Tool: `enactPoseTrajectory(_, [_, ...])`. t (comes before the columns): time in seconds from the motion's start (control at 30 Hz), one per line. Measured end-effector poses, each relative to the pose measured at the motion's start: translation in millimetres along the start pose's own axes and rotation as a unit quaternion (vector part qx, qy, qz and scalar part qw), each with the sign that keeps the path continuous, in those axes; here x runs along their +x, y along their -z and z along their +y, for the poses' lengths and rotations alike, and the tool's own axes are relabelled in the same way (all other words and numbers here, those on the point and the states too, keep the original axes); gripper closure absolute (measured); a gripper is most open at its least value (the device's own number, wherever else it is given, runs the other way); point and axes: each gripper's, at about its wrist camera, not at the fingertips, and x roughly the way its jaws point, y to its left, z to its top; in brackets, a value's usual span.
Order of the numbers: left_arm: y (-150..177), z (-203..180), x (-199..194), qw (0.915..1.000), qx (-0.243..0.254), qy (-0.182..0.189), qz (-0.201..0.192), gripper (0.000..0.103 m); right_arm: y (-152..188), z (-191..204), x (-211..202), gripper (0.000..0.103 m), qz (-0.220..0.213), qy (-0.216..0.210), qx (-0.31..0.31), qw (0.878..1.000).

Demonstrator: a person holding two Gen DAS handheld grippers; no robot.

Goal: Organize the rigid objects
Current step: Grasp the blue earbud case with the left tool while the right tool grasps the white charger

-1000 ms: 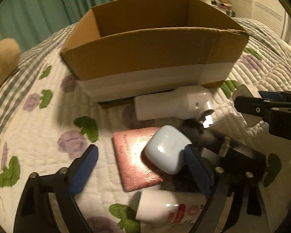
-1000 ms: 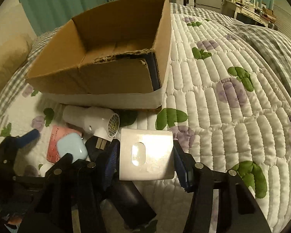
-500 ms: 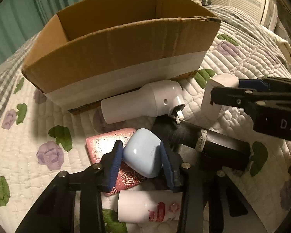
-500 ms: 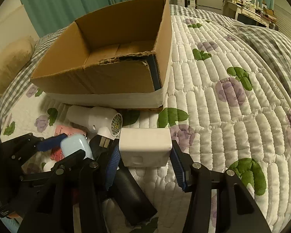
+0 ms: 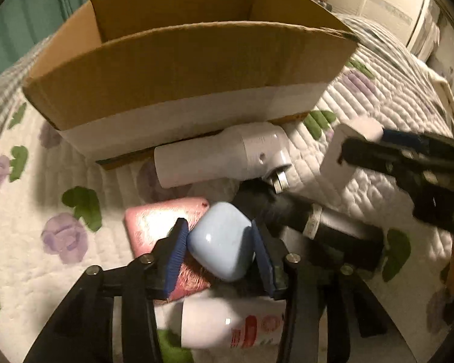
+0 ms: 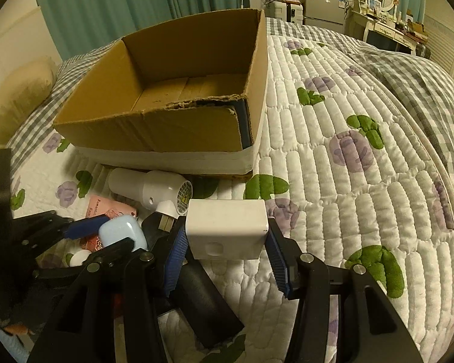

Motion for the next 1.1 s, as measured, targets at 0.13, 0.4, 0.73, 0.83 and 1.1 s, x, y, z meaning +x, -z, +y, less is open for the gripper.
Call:
enactPoseTrajectory(0.13, [-15, 1, 10, 0.9999, 0.009, -0.008, -0.004, 0.05, 0, 1, 1, 0.053, 0.001, -0.003, 0.0, 1.0])
enactPoseTrajectory(0.4, [-21, -8, 2, 0.9994, 0.022, -0.025, 0.003, 0.054, 1, -2, -5, 0.053, -0.009, -0.01, 0.006, 1.0])
enactPoseTrajectory(0.73, [-21, -25, 0, 0.9993, 0.025, -0.022, -0.015, 0.077, 2, 0, -10, 0.053, -0.017, -0.008, 0.005, 1.0])
enactPoseTrajectory(0.83, [-14, -11, 13, 0.9996, 0.012, -0.02, -0.015, 0.078, 2, -1, -10, 0.053, -0.017, -0.009, 0.007, 1.0])
enactPoseTrajectory(1.1, [-12, -5, -34, 0.9977, -0.004, -0.006, -0.067, 0.08, 2, 3, -19, 0.053, -0.038, -0.006, -0.001, 0.999])
